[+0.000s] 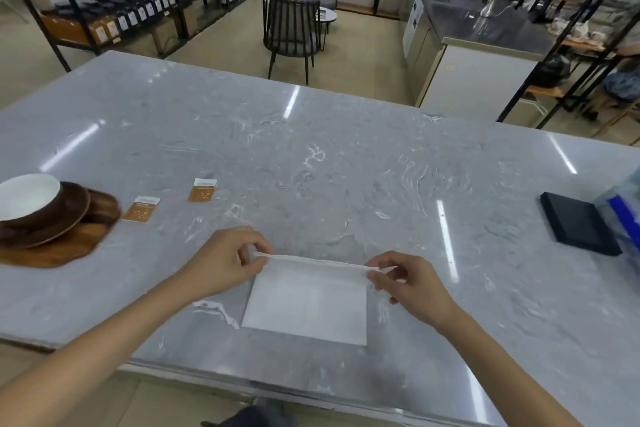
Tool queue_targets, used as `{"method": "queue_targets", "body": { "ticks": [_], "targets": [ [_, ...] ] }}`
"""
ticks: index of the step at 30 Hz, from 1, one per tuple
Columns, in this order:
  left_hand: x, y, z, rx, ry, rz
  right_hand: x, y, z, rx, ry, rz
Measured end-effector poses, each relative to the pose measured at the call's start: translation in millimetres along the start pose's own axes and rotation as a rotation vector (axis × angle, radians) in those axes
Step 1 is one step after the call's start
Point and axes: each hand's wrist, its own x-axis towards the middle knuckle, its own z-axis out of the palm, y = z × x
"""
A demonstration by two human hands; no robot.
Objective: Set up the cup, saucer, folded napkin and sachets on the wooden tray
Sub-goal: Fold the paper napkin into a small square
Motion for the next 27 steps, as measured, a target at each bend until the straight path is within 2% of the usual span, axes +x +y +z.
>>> {"method": "queue_targets", "body": {
  "ticks": [5, 12, 17, 24, 27],
  "targets": [
    [-51.0, -10.9, 23.7, 0.001, -0.01, 0.05, -41.7, 30.9, 25.0, -0.074, 0.057, -0.069],
    [-96.1, -37.0, 63.8, 0.008, -0.025, -0.028, -76.5, 63.4, 66.4, -0.148, 0.077, -0.154],
    [-99.5, -41.0, 68.6, 0.054, 0.032, -0.033, -83.0, 70.1, 74.4, -0.197, 0.13, -0.196],
    [-98.4, -43.2, 66.8, 0.083, 0.114, -0.054, -90.4, 63.7, 81.3, -0.117, 0.261, -0.12],
    [-101.1, -42.5, 66.8, 0.102, 0.094, -0.011, -93.8, 59.4, 85.2, -0.092, 0.299, -0.097]
  ]
}}
